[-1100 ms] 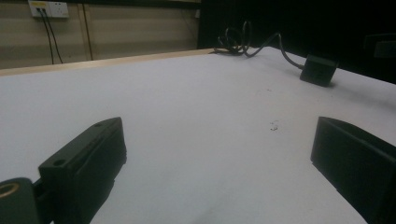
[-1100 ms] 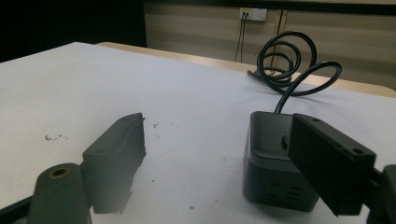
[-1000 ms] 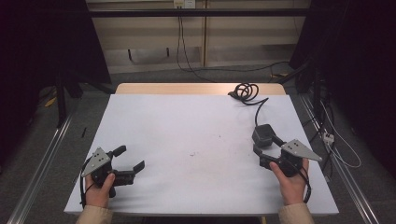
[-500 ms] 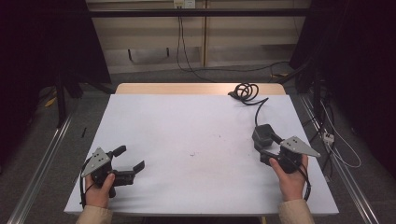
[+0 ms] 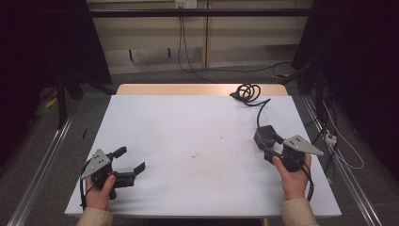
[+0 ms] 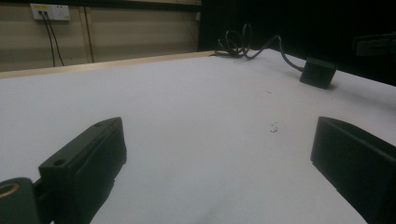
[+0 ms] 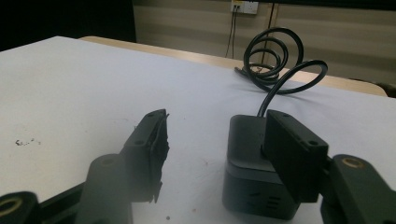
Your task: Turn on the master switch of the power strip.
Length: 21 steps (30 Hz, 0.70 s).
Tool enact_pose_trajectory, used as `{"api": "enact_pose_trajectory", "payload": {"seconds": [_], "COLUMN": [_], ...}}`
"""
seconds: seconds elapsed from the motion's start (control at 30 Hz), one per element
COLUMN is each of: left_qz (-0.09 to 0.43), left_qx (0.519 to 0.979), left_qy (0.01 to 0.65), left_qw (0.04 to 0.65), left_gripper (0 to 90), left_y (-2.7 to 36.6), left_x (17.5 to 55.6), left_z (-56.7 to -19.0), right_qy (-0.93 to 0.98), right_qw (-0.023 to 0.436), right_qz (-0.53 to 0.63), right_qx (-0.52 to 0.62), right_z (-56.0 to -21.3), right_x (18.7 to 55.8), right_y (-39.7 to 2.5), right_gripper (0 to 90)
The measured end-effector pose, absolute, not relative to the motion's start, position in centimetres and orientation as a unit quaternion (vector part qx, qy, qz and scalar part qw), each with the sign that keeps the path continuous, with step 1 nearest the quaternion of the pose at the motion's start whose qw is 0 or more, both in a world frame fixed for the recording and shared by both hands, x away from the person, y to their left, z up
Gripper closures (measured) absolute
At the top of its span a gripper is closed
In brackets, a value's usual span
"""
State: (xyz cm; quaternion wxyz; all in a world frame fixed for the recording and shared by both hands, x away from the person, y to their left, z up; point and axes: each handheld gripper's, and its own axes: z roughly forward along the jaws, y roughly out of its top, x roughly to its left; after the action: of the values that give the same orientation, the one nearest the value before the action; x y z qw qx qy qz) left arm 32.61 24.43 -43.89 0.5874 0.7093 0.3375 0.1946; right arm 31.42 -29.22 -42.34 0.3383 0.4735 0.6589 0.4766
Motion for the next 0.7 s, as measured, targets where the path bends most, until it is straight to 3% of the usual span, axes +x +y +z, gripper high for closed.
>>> {"api": "enact_pose_trajectory", "payload": {"seconds": [0.7], "left_qz": [0.196], "left_qx": [0.71], "left_qy": [0.337], "left_qw": [0.587], "left_gripper": [3.0], "left_y": [24.49], "left_x": [32.61], "left_z": [-43.94], "right_qy": [0.663], "right_qw": [0.341], "right_qz": [0.467], "right_qx": [0.475], "right_z": [-42.07], "right_x": [32.05], "right_y": [-29.51], "right_gripper": [54.1]}}
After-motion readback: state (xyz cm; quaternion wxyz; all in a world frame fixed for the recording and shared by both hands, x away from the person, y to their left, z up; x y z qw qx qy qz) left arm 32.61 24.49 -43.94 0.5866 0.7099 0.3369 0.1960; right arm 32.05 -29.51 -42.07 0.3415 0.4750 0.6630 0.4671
